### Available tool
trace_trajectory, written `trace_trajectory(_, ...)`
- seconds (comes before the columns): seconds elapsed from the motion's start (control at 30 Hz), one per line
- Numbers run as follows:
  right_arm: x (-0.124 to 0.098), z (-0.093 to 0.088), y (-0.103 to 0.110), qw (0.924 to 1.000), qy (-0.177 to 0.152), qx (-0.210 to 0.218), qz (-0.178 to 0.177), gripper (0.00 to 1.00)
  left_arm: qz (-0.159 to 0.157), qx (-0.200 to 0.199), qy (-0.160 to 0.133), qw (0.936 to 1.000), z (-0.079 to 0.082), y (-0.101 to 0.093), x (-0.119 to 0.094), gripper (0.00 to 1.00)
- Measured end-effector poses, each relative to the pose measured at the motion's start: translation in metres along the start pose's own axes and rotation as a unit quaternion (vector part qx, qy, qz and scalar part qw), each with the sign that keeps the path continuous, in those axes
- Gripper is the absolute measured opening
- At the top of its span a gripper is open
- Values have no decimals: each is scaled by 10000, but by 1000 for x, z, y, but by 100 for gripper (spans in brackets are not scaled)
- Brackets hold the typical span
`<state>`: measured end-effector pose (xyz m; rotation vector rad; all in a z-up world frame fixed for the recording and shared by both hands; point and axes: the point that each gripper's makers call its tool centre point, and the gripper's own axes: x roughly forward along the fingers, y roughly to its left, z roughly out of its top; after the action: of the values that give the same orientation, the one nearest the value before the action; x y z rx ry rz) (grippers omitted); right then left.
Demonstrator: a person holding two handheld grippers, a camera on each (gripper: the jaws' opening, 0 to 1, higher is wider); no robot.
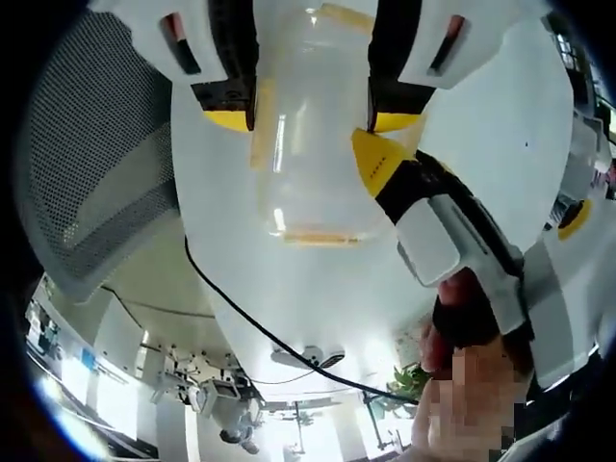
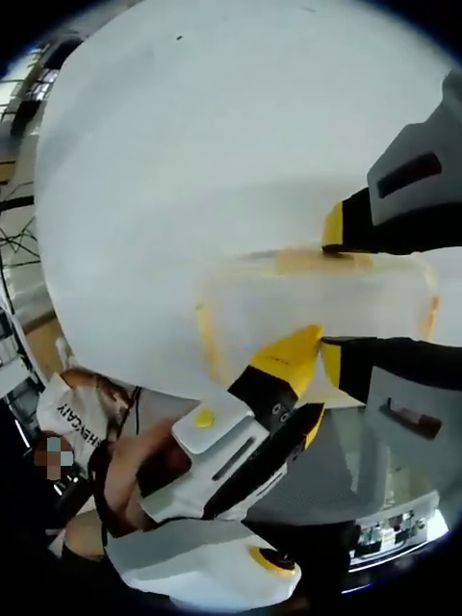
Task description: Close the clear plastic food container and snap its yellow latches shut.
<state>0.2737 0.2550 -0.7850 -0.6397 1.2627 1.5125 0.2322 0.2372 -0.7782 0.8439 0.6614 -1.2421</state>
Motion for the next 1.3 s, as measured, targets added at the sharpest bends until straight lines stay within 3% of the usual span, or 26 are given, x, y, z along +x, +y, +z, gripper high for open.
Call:
trace_trajectory(0.03, -2, 5, -4, 9998, -43, 92, -151, 27, 60, 63, 52, 9999, 0, -1, 0, 40)
trace_trajectory(0.1, -2, 6, -4, 9999, -31, 76, -137, 27, 60, 61, 60, 9999, 0, 0, 0, 40)
trace_trajectory(0.13, -2, 7, -2, 9999, 1, 41, -138, 27, 127, 244, 146, 9995, -3, 1, 1, 39)
trace_trajectory(0.37, -2, 1, -3, 9999, 75, 81, -109, 29, 136, 83, 46, 9999, -4, 1, 3, 40)
trace_trajectory(1.0, -3, -7, -5, 9994, 254, 68, -218, 31, 292, 82, 184, 9994, -3, 1, 2, 40)
trace_trajectory(1.3, -6, -5, -4, 9973, 94, 38, -725, 31, 147, 162, 323, 9992, -2, 2, 0, 41)
